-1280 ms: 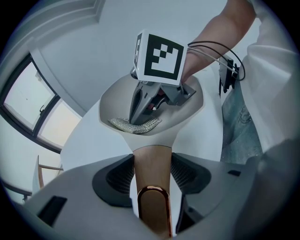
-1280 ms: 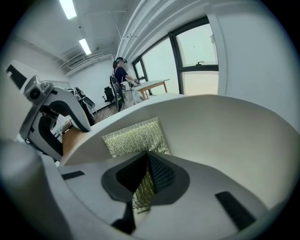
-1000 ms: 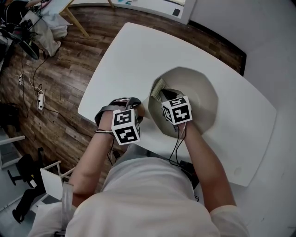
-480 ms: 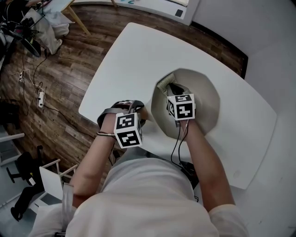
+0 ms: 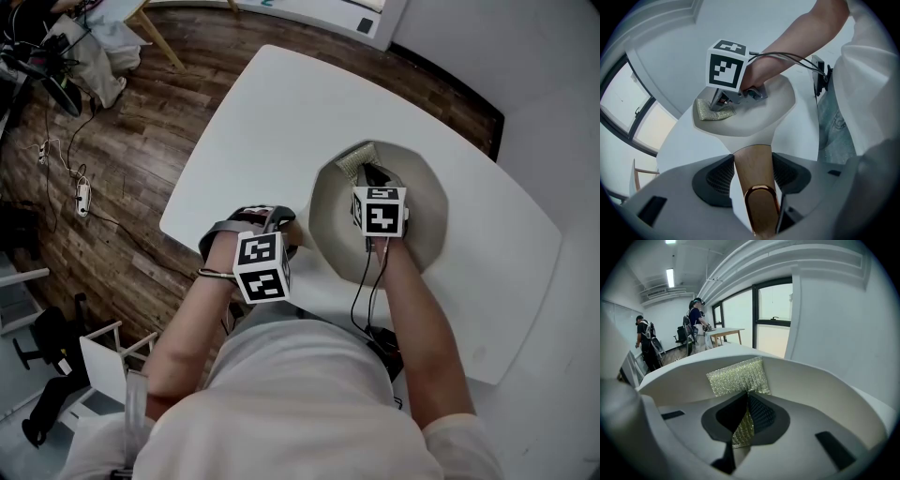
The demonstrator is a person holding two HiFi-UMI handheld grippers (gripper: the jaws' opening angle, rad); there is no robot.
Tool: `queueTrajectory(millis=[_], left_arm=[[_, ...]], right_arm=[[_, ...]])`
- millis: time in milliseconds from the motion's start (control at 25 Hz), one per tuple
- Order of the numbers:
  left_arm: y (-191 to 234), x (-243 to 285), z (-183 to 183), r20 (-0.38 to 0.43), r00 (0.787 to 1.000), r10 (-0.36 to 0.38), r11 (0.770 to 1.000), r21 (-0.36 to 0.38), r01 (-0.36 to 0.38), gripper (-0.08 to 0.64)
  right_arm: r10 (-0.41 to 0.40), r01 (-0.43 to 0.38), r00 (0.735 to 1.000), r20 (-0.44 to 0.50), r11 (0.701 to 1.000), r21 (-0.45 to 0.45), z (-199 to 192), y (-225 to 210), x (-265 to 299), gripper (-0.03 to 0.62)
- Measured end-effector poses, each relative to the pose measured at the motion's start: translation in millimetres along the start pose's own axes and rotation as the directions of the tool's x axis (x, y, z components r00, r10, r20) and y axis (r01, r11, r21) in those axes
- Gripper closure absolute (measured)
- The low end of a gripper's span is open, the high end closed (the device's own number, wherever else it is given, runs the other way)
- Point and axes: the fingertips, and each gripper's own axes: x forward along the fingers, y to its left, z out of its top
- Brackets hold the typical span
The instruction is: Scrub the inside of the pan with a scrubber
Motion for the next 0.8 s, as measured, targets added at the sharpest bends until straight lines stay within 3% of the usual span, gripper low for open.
queueTrajectory(millis=[800], left_arm=[[-2.0,0.5,-0.5,0.019,1.000,-0.004,1.000,-0.003,0.004,0.311]], right_arm=[[-0.181,0.180,0.981,-0.067,0.983,-0.025,-25.3,-60.9,-20.7,0.565]])
